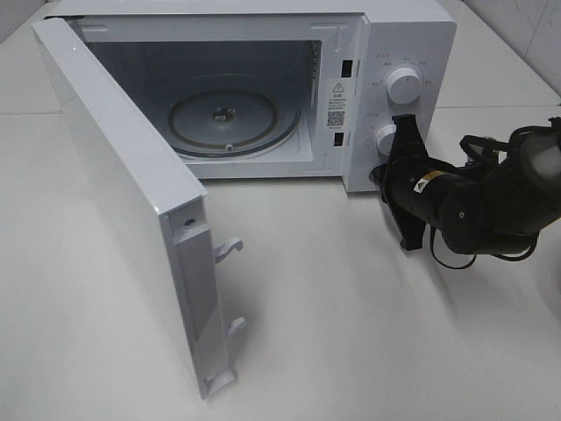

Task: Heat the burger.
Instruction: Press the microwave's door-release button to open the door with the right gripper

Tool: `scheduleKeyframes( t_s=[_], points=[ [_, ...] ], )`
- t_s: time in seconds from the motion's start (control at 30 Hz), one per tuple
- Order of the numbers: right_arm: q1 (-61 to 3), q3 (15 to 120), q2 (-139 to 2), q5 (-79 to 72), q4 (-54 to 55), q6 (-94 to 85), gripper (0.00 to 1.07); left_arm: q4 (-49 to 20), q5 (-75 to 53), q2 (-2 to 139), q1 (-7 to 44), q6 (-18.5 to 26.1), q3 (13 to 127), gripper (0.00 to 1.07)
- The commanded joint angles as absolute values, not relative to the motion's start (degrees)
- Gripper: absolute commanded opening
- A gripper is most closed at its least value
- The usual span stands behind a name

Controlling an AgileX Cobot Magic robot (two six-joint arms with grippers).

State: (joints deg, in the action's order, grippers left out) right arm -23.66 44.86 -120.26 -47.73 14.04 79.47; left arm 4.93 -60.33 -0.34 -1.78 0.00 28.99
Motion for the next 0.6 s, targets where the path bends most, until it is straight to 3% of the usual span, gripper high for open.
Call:
scheduleKeyframes(
  t_s=[0.03,0.6],
  points=[
    [-22.92,44.69,-118.2,-52.54,14.21,79.98,0.0,5.1,-59.99,-1.32,-2.01,0.0,28.93,1.06],
    [-22.92,38.5,-116.83,-50.99,10.83,84.51,0.0,5.1,-59.99,-1.32,-2.01,0.0,28.93,1.06]
  ],
)
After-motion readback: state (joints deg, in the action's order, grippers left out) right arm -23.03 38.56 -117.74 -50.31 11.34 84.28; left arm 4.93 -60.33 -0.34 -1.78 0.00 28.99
